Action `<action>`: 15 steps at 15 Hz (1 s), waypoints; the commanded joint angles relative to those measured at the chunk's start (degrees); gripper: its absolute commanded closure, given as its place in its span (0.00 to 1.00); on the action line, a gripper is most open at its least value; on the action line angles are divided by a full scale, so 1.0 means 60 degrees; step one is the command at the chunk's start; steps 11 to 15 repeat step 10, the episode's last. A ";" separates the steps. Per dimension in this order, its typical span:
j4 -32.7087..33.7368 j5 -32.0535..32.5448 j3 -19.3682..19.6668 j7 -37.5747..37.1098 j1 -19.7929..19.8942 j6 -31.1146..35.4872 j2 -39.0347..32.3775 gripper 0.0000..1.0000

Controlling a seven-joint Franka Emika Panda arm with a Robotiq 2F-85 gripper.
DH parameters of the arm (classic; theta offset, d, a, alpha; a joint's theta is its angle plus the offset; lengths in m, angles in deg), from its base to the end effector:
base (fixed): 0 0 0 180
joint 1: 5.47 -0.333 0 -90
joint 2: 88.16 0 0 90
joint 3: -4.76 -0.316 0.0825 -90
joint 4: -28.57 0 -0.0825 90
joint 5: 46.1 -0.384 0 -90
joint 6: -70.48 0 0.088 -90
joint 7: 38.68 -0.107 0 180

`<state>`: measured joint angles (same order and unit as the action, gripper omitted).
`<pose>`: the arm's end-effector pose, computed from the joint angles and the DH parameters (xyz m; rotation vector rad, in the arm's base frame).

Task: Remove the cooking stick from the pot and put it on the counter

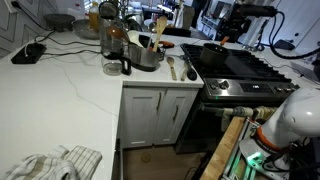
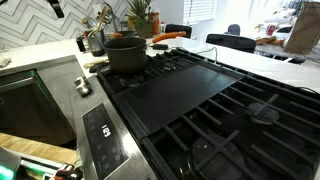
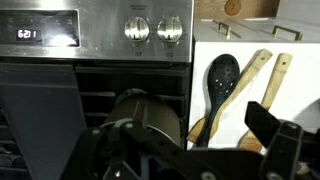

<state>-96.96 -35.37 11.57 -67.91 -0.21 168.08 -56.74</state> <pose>0.3761 -0.1083 0.5978 2.8494 -1.0174 0.1167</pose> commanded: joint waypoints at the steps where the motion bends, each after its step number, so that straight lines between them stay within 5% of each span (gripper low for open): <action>1: -0.0072 -0.0333 -0.0169 0.0708 0.0548 -0.0085 0.0252 0.00; 15: -0.0361 -0.0465 -0.0032 0.1191 0.0593 -0.0121 0.0620 0.00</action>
